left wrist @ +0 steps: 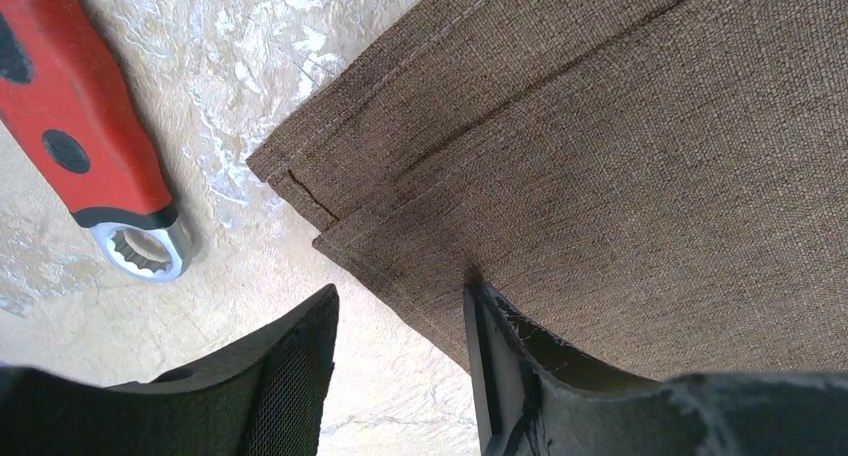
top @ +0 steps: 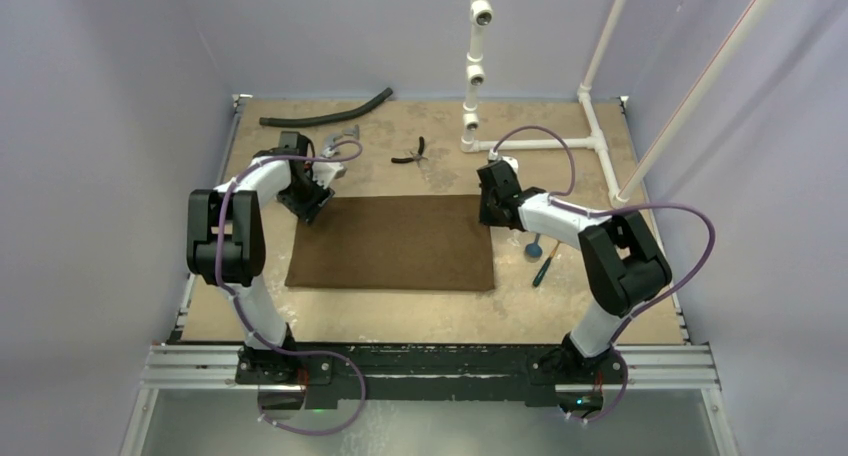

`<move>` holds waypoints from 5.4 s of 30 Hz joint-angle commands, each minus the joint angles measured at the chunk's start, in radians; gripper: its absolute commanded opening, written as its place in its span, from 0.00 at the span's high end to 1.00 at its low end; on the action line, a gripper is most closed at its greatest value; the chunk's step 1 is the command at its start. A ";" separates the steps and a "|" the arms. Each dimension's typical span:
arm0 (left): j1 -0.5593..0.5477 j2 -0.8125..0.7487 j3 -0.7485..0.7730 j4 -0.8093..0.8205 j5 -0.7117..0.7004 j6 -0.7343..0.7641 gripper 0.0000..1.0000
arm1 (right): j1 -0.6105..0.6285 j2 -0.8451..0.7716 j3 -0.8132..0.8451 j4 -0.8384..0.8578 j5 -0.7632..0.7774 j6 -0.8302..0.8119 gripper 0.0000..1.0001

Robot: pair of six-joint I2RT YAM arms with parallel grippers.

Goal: Fold the napkin into a case and place the utensils inside
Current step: Fold and flatten the napkin at the center of the board.

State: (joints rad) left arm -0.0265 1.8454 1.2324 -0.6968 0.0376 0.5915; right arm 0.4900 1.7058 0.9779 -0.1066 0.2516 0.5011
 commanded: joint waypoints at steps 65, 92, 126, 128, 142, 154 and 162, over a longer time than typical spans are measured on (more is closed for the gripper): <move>0.073 -0.009 0.057 -0.030 0.102 -0.059 0.97 | 0.012 -0.081 0.105 -0.077 0.060 -0.014 1.00; 0.073 -0.036 -0.007 -0.024 0.088 -0.048 0.72 | 0.012 -0.196 0.055 -0.124 0.048 -0.009 1.00; -0.075 0.012 0.122 -0.130 0.339 0.006 0.63 | 0.012 -0.355 0.025 -0.218 0.029 -0.005 1.00; -0.116 0.026 0.151 -0.125 0.357 0.012 0.56 | 0.012 -0.364 0.017 -0.221 0.028 -0.001 1.00; -0.148 0.083 0.162 -0.046 0.188 -0.029 0.45 | 0.012 -0.358 0.004 -0.198 0.031 0.006 1.00; 0.026 0.009 0.131 -0.009 0.172 -0.041 0.47 | 0.012 -0.369 -0.025 -0.197 0.008 0.004 1.00; 0.027 0.025 0.091 -0.013 0.209 -0.055 0.60 | 0.012 -0.368 -0.024 -0.191 0.006 0.007 1.00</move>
State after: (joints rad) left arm 0.0006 1.8820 1.3357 -0.7120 0.2012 0.5591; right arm 0.5003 1.3529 0.9562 -0.3084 0.2661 0.4980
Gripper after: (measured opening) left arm 0.437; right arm 0.005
